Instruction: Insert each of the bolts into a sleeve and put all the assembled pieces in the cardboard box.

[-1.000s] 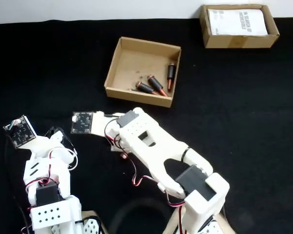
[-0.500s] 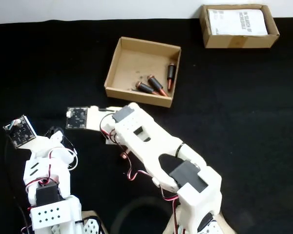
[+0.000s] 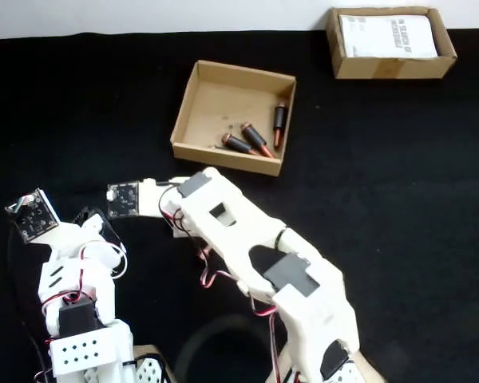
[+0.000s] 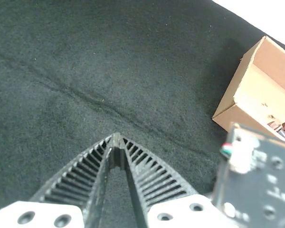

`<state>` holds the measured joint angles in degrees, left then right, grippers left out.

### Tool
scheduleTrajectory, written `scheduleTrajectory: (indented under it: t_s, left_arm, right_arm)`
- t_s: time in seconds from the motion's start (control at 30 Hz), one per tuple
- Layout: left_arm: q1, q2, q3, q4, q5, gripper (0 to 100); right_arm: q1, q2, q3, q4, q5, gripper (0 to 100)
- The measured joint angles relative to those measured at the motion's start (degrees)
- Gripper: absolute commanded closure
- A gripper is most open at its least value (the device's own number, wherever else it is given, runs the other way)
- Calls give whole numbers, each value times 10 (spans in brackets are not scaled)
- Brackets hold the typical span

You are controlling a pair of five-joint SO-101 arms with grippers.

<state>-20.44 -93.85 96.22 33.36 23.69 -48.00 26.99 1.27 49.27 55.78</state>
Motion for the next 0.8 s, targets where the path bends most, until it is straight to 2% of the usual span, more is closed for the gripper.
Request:
scheduleTrajectory:
  t_s: [0.13,0.23,0.27,0.67,0.8]
  left_arm:
    - [-1,-18,0,0,0,990]
    - [-2,-26,0,2,0,990]
    - [-1,-27,0,2,0,990]
    - [-1,-29,0,2,0,990]
    - [-1,-29,0,2,0,990]
  right_arm:
    - [-1,40,-53,8,0,861]
    - [-1,58,-92,51,0,983]
    - [-1,63,-105,68,0,996]
    - [2,84,-184,215,-5,991]
    - [15,85,-258,273,-62,991]
